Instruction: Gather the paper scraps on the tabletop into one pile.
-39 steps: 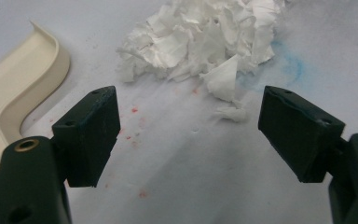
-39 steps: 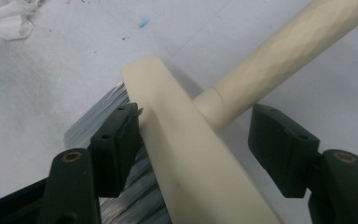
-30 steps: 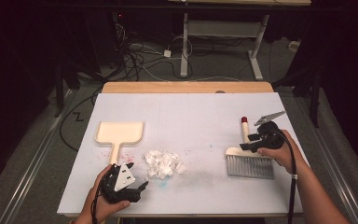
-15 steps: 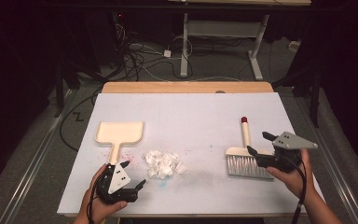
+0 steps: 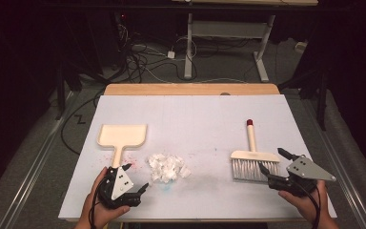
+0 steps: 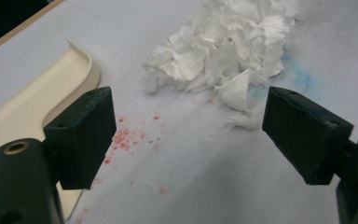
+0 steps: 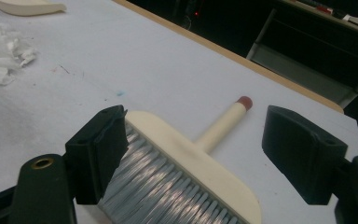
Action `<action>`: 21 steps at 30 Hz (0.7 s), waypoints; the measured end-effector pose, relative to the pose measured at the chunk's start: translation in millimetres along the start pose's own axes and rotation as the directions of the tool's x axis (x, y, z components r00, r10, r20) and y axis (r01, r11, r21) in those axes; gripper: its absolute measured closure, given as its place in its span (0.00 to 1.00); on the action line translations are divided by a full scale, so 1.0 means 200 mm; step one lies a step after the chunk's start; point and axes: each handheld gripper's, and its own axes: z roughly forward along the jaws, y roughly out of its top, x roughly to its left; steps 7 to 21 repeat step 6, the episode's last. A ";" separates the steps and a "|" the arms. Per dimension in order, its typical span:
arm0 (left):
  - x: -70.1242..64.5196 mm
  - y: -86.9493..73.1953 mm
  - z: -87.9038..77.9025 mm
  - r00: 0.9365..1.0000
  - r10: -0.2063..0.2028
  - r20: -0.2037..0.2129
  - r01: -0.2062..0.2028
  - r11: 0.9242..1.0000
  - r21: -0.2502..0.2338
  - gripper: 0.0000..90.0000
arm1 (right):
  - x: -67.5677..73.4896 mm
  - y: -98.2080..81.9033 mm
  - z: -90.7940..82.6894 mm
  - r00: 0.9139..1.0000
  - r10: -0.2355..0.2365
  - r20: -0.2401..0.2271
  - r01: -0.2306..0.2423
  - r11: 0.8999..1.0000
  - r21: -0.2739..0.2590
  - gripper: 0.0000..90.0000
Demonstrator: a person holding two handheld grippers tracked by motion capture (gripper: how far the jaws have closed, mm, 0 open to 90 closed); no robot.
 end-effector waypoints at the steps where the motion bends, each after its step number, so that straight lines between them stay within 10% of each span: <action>1: 0.00 0.00 0.00 1.000 -0.002 -0.001 0.002 1.000 0.000 0.19 | 0.00 0.00 0.00 1.000 -0.001 -0.004 0.001 1.000 0.001 0.26; 21: 0.01 0.00 0.00 1.000 -0.012 -0.012 0.012 1.000 -0.003 0.19 | 0.00 0.00 0.00 1.000 -0.004 -0.004 0.004 1.000 -0.004 0.26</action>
